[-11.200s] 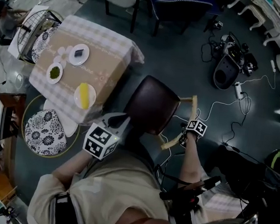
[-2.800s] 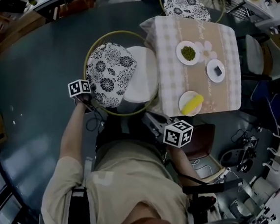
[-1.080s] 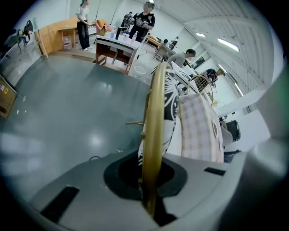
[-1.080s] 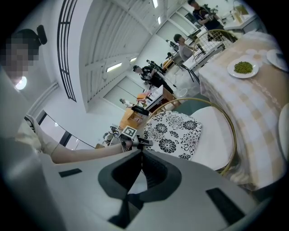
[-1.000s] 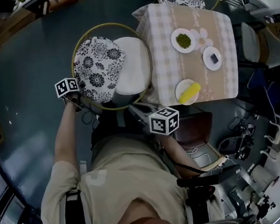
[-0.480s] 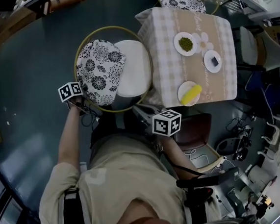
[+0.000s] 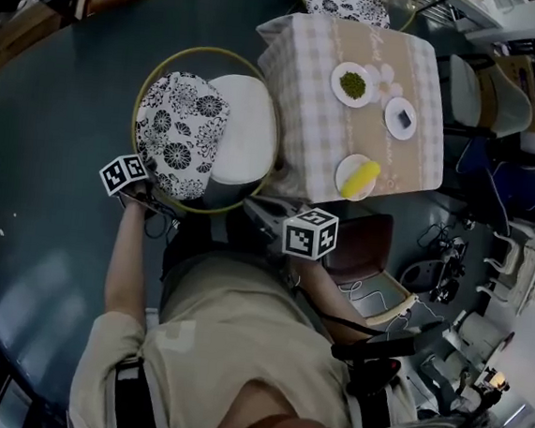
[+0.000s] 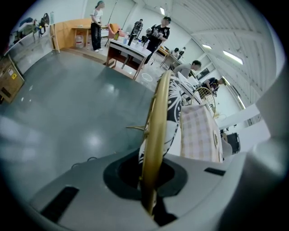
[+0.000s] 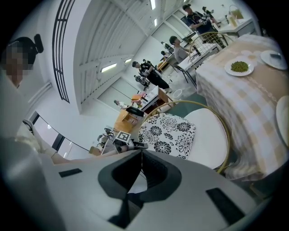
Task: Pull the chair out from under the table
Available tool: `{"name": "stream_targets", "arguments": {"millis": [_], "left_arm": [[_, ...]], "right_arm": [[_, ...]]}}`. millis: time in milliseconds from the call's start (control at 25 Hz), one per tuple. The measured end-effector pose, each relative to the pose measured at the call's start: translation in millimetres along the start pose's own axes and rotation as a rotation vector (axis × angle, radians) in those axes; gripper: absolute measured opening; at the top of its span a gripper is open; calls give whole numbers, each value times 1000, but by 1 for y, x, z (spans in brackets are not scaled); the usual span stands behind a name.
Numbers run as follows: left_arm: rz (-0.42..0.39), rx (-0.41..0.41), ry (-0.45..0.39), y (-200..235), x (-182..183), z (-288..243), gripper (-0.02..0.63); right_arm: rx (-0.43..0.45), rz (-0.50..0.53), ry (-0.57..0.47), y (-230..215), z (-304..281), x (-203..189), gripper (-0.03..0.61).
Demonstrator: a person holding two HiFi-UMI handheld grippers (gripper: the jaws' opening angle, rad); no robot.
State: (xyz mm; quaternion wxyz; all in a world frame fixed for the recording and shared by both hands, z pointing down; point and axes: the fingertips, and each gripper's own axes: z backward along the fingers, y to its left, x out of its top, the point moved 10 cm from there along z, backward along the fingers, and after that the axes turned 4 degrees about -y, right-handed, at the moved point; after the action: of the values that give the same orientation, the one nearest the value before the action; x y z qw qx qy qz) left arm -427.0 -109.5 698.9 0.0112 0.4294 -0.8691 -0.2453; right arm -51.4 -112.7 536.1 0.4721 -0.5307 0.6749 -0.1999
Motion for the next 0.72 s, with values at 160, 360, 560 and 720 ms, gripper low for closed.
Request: {"name": "stream_targets", "arguments": {"millis": [160, 360, 560, 720], "left_arm": [[0, 8, -26, 9, 10, 1, 15], [-11, 12, -39, 19, 15, 4, 16], [-23, 8, -40, 25, 14, 5, 15], [-23, 12, -49, 29, 12, 8, 15]], "right_arm": [[0, 5, 12, 1, -7, -2, 12], [0, 11, 26, 3, -12, -4, 12], [-6, 13, 30, 3, -16, -4, 12], [-7, 15, 36, 4, -19, -3, 12]]}}
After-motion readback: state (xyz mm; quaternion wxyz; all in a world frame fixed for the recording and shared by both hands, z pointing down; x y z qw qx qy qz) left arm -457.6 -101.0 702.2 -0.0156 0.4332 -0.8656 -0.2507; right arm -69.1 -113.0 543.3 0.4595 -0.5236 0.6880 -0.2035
